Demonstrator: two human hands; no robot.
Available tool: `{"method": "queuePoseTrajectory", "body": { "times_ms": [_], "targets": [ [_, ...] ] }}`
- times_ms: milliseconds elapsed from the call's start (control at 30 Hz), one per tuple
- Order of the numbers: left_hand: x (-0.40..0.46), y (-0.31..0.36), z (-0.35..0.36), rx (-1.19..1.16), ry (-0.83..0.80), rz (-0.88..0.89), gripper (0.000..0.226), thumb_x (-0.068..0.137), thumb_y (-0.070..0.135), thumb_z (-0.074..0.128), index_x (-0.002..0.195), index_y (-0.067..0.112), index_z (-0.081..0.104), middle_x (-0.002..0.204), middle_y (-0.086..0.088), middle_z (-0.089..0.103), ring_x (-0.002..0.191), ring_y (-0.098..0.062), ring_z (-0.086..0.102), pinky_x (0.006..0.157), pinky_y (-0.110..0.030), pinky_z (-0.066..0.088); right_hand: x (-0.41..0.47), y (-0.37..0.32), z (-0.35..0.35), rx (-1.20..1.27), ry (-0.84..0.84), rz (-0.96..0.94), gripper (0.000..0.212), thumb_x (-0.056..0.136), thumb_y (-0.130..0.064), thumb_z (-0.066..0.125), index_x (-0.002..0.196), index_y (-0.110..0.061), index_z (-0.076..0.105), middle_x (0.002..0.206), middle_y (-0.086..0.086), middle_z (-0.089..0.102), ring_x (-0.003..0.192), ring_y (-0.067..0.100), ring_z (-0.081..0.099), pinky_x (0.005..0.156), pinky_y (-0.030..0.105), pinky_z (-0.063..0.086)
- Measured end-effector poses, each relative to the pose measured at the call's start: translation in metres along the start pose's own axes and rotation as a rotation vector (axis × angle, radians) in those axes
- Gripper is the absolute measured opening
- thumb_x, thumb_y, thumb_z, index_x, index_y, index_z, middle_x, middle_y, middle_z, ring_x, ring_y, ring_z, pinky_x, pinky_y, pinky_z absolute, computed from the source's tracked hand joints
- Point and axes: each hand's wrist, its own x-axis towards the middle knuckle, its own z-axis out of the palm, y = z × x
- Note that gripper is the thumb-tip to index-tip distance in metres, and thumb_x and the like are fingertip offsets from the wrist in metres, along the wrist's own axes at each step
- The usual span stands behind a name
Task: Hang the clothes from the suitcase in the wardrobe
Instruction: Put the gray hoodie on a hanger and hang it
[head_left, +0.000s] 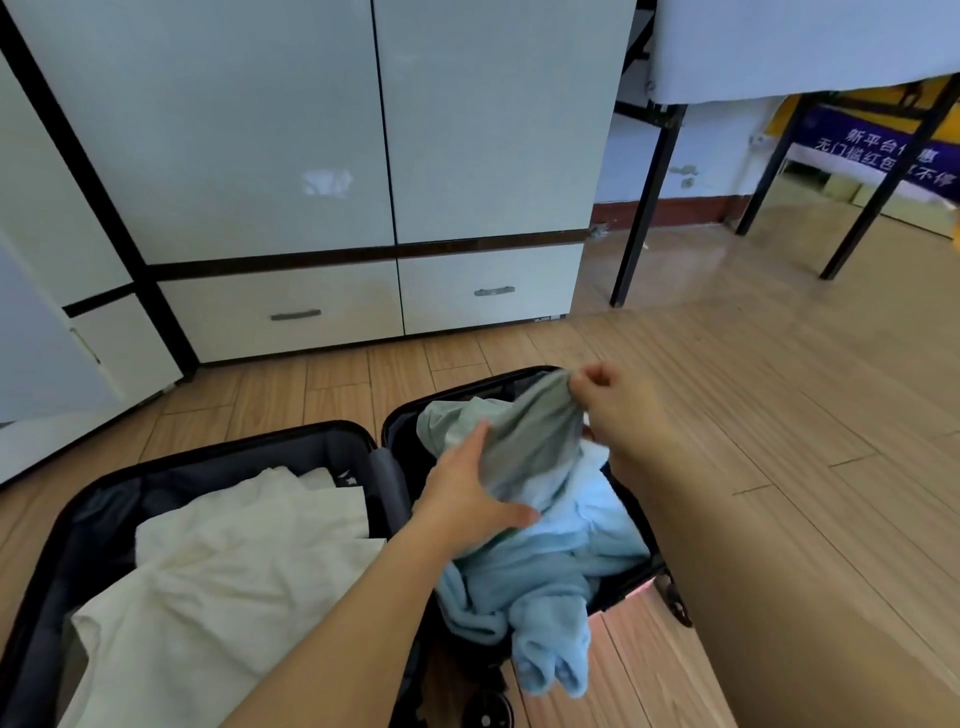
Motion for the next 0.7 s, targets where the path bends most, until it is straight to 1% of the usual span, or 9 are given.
{"method": "queuePoseTrajectory", "body": {
  "times_ms": [67,200,233,300,400,467,533,633,700],
  "targets": [
    [0.005,0.006,-0.002,0.041,0.131,0.047,0.114,0.044,0.062,0.08,0.145,0.036,0.032,0.144,0.008,0.043,0.133,-0.021,0.039,0.105,-0.047,0.041,-0.009,-0.039,-0.002,0.146,-0.035,-0.121,0.02,0.097,-0.017,0.053,0.079,-0.016,0.061,0.082,0.005,0.061,0.083,0.02,0.056,0.086,0.049,0.052],
    [0.007,0.027,-0.014,0.194,0.265,0.085,0.016,0.091,0.033,0.058,0.099,0.02,0.058,0.108,-0.009,0.063,0.109,-0.029,0.057,0.098,-0.047,0.046,-0.027,-0.087,-0.011,0.595,-0.166,-0.397,0.017,0.097,-0.011,0.052,0.083,-0.012,0.062,0.083,0.008,0.061,0.079,0.018,0.056,0.077,0.031,0.05],
    [0.007,0.033,-0.019,0.007,0.315,0.057,0.009,0.095,0.026,0.054,0.09,0.021,0.059,0.1,-0.01,0.064,0.102,-0.028,0.058,0.097,-0.048,0.047,-0.028,-0.087,-0.013,0.612,-0.149,-0.45,0.014,0.097,-0.013,0.053,0.087,-0.011,0.063,0.086,0.008,0.063,0.082,0.018,0.058,0.08,0.031,0.05],
    [0.002,0.046,-0.031,-0.562,0.298,-0.034,0.012,0.095,0.025,0.057,0.093,0.017,0.066,0.099,-0.015,0.068,0.098,-0.026,0.062,0.094,-0.048,0.05,-0.014,-0.065,-0.013,0.391,-0.047,-0.469,0.019,0.093,-0.032,0.06,0.101,-0.015,0.066,0.098,0.0,0.067,0.091,0.012,0.061,0.086,0.03,0.051],
    [-0.008,0.069,-0.048,-1.033,0.227,-0.052,0.015,0.098,0.021,0.054,0.099,0.012,0.066,0.093,-0.01,0.07,0.089,-0.024,0.065,0.081,-0.036,0.054,0.008,-0.003,-0.008,-0.099,0.024,-0.316,0.086,0.061,-0.073,0.071,0.132,-0.03,0.049,0.13,-0.004,0.056,0.118,0.015,0.054,0.1,0.043,0.045],
    [-0.012,0.079,-0.055,-1.248,0.235,-0.104,0.026,0.102,0.022,0.042,0.085,0.012,0.058,0.081,-0.006,0.062,0.075,-0.017,0.058,0.069,-0.027,0.049,0.013,0.038,-0.001,-0.317,-0.039,-0.193,0.116,0.042,-0.08,0.073,0.142,-0.039,0.03,0.147,0.0,0.038,0.135,0.024,0.039,0.107,0.056,0.036],
    [-0.015,0.089,-0.055,-1.413,0.189,-0.148,0.03,0.103,0.027,0.036,0.085,0.012,0.055,0.085,-0.007,0.06,0.077,-0.016,0.056,0.069,-0.027,0.048,0.013,0.07,0.007,-0.258,-0.134,-0.058,0.134,0.032,-0.077,0.081,0.146,-0.037,0.022,0.152,0.001,0.03,0.139,0.025,0.032,0.108,0.055,0.036],
    [-0.02,0.097,-0.049,-1.547,0.099,-0.13,0.031,0.103,0.03,0.034,0.122,0.015,0.054,0.097,-0.004,0.064,0.098,-0.015,0.06,0.075,-0.027,0.051,0.001,0.094,0.025,-0.09,-0.116,0.126,0.134,0.03,-0.071,0.086,0.144,-0.033,0.026,0.144,0.001,0.04,0.131,0.025,0.043,0.102,0.049,0.044],
    [-0.02,0.098,-0.046,-1.534,0.139,-0.129,0.042,0.104,0.028,0.031,0.138,0.009,0.045,0.112,-0.008,0.063,0.112,-0.021,0.058,0.094,-0.028,0.043,-0.003,0.086,0.029,-0.05,-0.027,0.133,0.098,0.046,-0.048,0.085,0.131,-0.024,0.044,0.121,0.003,0.057,0.11,0.024,0.056,0.085,0.04,0.052]
  ]
}}
